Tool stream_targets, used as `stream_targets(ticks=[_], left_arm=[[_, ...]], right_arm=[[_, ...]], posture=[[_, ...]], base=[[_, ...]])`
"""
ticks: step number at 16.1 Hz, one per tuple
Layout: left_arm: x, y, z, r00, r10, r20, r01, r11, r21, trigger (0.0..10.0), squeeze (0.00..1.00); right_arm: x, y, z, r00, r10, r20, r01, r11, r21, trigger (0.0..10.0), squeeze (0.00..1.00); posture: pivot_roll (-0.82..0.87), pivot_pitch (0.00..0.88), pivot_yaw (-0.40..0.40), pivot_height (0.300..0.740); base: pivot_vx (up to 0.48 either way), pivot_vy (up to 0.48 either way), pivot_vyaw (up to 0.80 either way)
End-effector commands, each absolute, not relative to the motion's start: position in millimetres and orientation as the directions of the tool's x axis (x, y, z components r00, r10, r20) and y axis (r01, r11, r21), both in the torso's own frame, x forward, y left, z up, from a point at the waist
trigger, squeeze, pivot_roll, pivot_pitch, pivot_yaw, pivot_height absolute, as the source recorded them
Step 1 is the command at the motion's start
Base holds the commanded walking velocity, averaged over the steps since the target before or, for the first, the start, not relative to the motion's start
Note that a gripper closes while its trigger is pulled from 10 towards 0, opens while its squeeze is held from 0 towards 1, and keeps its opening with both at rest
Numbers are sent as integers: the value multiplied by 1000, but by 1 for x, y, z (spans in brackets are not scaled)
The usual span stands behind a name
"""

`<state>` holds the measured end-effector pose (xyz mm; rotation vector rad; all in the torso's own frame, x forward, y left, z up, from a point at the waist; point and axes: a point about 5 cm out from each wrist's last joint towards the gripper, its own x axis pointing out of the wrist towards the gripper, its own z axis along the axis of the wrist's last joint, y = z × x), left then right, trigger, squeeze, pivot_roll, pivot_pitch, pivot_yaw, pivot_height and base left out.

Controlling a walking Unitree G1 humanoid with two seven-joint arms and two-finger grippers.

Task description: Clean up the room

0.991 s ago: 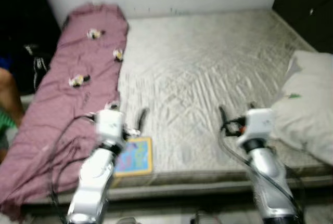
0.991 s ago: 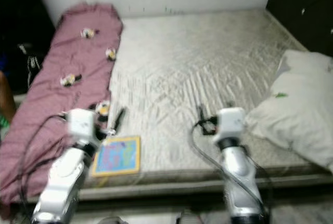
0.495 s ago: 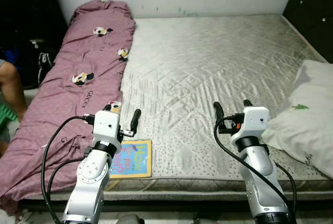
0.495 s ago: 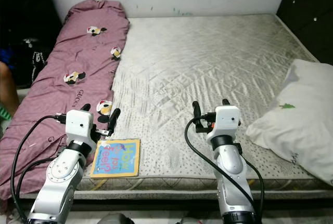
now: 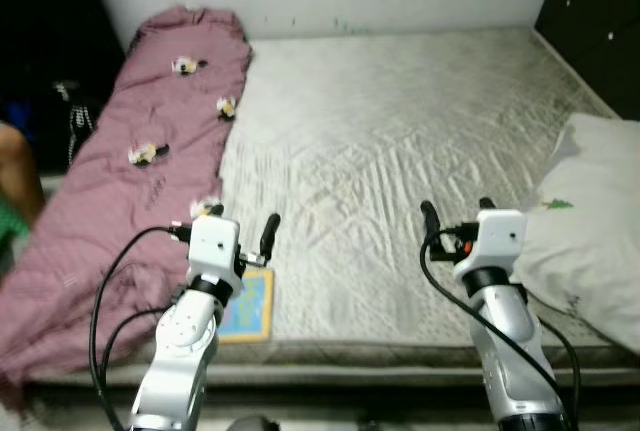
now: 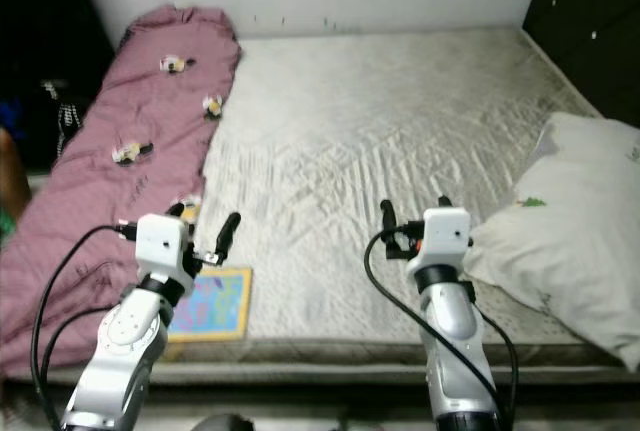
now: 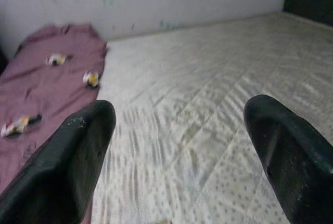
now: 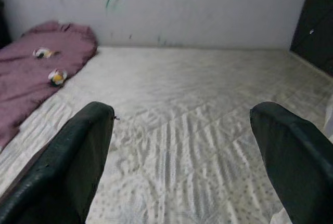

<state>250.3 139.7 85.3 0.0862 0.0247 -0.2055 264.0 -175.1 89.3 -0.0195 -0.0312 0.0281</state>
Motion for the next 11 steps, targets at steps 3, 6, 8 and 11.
stream_targets(ticks=[3,6,8,11], left_arm=[[251,141,86,979,-202,-32,204,974,94,10000,0],[251,140,87,978,-204,-30,206,974,92,10000,0],[251,140,86,978,-204,-30,206,974,91,10000,0],[251,140,86,980,-199,-29,201,975,92,10000,0]], right_arm=[[265,-169,90,998,46,31,-46,999,-12,10000,0],[265,-169,90,998,47,30,-46,999,-16,10000,0],[265,-168,90,998,49,32,-48,999,-16,10000,0],[266,-165,89,997,67,25,-66,998,-17,10000,0]], posture=[[-43,27,51,740],[-46,29,47,740],[-46,29,47,740],[-36,29,42,740]], base=[[0,-386,0],[0,-385,0],[0,-390,0],[0,-379,0]])
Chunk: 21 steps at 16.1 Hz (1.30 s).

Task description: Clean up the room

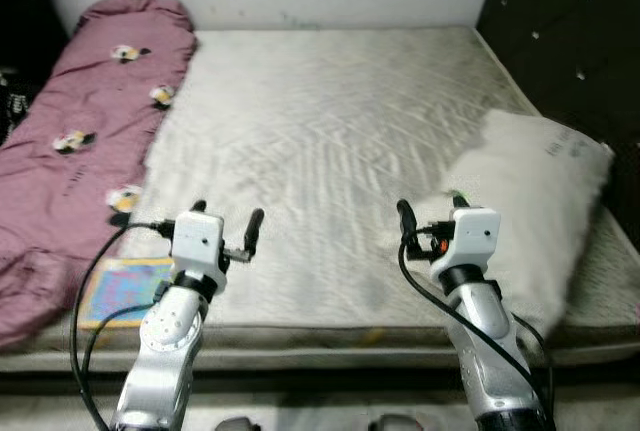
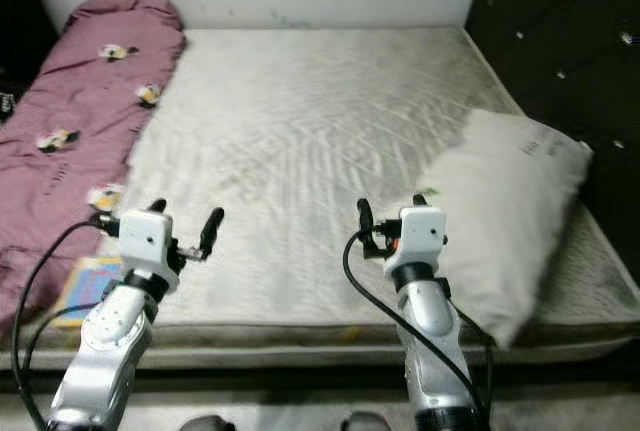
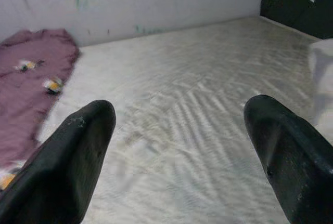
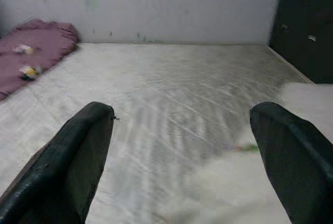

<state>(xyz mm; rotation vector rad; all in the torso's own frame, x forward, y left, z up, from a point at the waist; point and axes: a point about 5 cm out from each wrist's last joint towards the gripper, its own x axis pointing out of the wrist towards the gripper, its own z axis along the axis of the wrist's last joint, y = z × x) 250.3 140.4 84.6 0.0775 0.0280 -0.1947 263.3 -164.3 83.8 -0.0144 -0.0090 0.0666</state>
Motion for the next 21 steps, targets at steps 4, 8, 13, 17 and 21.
stream_targets(ticks=[4,8,13,17,21], left_arm=[[246,144,88,988,-155,-18,156,984,86,10000,0],[233,151,83,997,-70,-28,71,995,63,10000,0],[255,156,92,996,-91,-3,91,991,99,10000,0],[258,161,95,995,-96,1,95,989,115,10000,0],[262,154,91,990,-137,-18,138,984,115,10000,0]], right_arm=[[269,-156,85,993,118,5,-118,993,-15,10000,0],[283,-143,88,979,204,5,-203,979,-25,10000,0],[293,-143,90,985,171,25,-171,985,-23,10000,0],[293,-131,92,983,177,45,-175,984,-37,10000,0],[283,-134,81,989,143,31,-142,990,-27,10000,0]], posture=[[14,26,-9,740],[57,27,-70,740],[67,10,-32,740],[43,18,8,740],[10,2,43,740]], base=[[0,-69,0],[0,0,0],[0,0,0],[0,0,0],[0,0,0]])
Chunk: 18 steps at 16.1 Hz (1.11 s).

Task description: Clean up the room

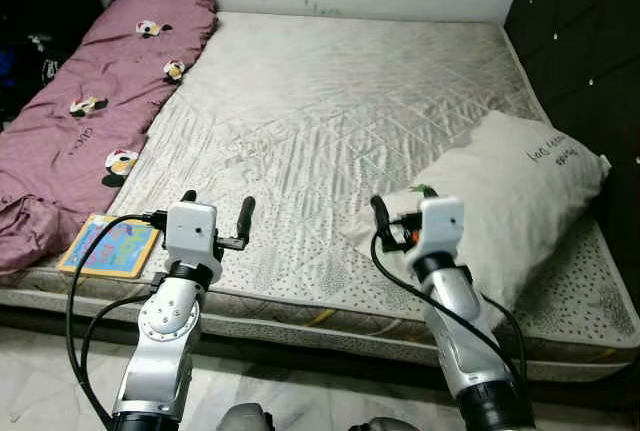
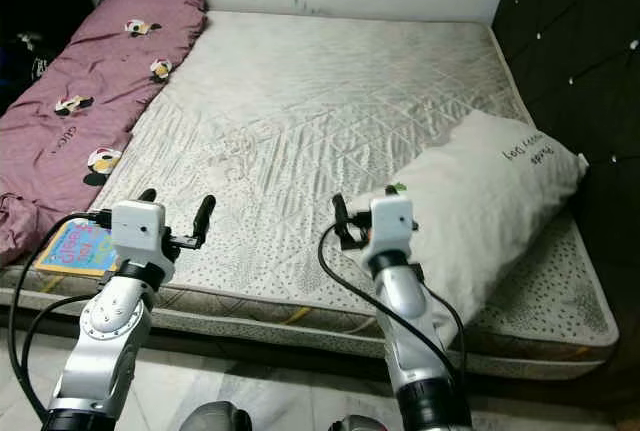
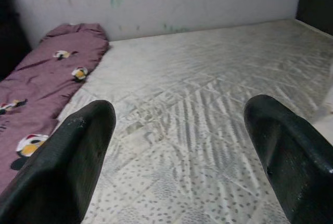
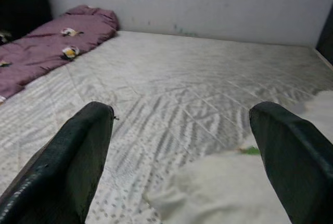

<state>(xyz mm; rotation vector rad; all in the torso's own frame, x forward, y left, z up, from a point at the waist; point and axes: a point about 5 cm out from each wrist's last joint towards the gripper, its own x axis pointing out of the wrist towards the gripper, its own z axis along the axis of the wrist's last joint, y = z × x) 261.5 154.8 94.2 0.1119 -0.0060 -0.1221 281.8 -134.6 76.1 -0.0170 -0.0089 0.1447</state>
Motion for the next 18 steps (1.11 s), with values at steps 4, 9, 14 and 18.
stream_targets(ticks=[4,9,14,18], left_arm=[[254,149,81,989,-137,-49,141,986,93,10000,0],[271,128,82,968,-245,-49,248,966,75,10000,0],[278,119,85,954,-298,-42,300,951,79,10000,0],[255,141,78,988,-145,-47,148,986,73,10000,0]], right_arm=[[286,-140,81,989,145,23,-143,988,-53,10000,0],[280,-163,87,997,36,62,-31,996,-78,10000,0],[270,-161,82,998,7,55,-4,998,-65,10000,0],[284,-140,82,988,156,23,-154,986,-68,10000,0]], posture=[[-18,3,35,740],[-103,0,122,740],[-112,0,135,740],[4,21,-3,740]], base=[[0,0,0],[0,0,0],[0,0,0],[0,0,0]])
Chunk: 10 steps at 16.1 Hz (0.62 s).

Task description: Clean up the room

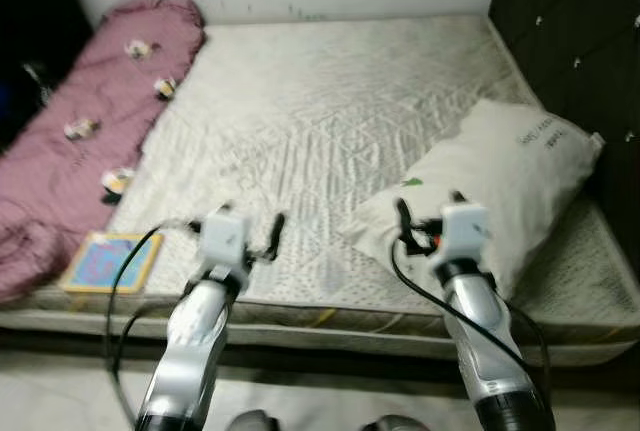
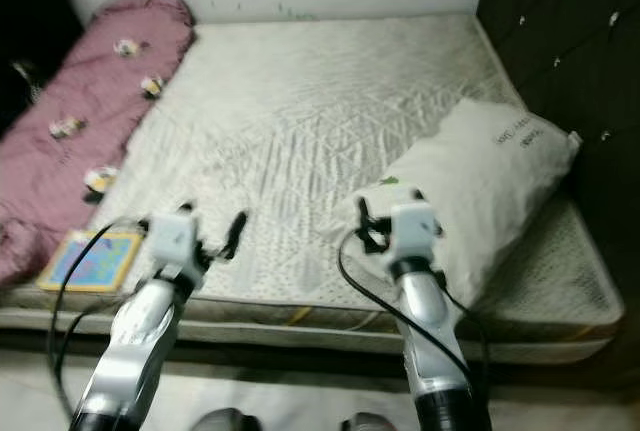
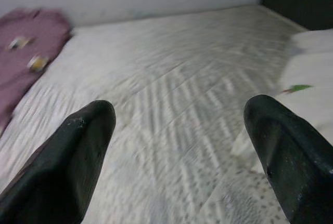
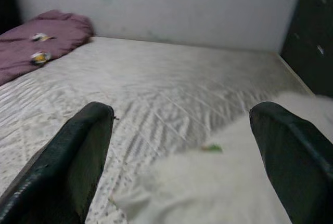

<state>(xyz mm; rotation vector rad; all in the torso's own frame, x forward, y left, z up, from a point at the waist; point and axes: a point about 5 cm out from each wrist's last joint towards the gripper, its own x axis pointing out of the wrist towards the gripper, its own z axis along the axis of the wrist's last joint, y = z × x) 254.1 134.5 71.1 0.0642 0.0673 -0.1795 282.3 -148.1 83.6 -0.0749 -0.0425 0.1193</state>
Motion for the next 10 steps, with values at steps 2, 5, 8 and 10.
stream_targets(ticks=[2,5,8,10], left_arm=[[250,146,77,993,-110,-45,113,991,76,10000,0],[242,163,79,999,-13,-32,16,996,92,10000,0],[247,169,86,1000,16,-21,-13,991,135,10000,0],[249,170,100,1000,9,16,-11,991,137,10000,0]], right_arm=[[286,-135,82,983,185,16,-184,981,-65,10000,0],[294,-112,81,962,274,2,-273,961,-47,10000,0],[302,-105,89,958,284,22,-284,958,-32,10000,0],[303,-110,94,961,273,37,-271,962,-40,10000,0]], posture=[[40,24,-39,740],[111,27,-101,740],[107,45,-108,740],[81,84,-95,740]], base=[[0,0,0],[0,0,0],[0,0,0],[0,0,0]])
